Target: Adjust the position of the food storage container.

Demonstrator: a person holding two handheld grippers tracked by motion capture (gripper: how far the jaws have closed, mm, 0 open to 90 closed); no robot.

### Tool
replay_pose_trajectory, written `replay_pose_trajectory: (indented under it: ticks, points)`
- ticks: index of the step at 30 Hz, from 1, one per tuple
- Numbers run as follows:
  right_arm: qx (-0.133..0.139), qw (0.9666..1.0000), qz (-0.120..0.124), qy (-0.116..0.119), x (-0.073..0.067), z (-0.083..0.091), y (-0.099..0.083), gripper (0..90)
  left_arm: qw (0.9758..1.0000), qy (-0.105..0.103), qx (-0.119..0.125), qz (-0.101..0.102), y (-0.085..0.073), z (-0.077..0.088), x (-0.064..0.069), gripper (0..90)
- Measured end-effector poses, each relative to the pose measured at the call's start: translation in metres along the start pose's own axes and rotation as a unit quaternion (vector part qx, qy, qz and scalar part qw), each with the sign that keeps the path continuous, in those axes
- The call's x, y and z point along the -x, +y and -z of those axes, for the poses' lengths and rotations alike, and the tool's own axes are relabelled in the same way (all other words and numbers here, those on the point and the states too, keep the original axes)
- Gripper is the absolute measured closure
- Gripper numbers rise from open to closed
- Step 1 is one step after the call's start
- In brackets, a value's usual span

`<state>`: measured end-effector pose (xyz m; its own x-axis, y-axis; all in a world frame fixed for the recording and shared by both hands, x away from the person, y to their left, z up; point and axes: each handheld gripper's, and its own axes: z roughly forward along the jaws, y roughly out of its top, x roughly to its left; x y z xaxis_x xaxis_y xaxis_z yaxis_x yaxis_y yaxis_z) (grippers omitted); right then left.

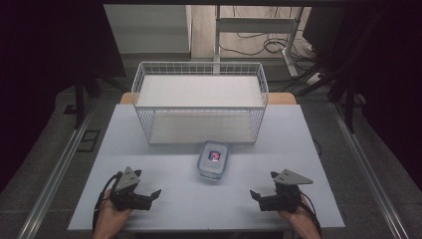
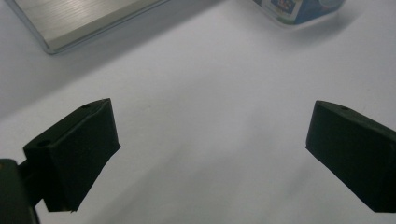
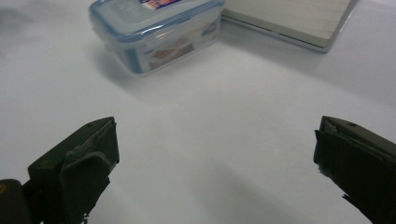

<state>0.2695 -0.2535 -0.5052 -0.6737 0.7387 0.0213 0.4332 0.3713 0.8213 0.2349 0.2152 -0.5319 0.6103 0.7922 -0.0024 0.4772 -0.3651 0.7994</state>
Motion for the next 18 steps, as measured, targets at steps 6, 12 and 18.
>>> replay_pose_trajectory:
  ticks: [6,12,18]
  points:
    - [-0.028,0.9991,0.016,-0.027,0.0,-0.007,-0.003,0.0,0.9993,-0.007,0.026,-0.025,0.002,0.003,0.007,1.9]
    - [-0.031,0.9993,0.005,-0.022,0.0,-0.007,-0.001,0.0,0.999,-0.01,0.017,-0.04,0.003,0.001,0.012,1.6]
    - [-0.052,0.9986,-0.001,-0.004,0.0,-0.011,0.0,0.0,0.9992,-0.01,0.017,-0.033,0.003,0.001,0.011,1.6]
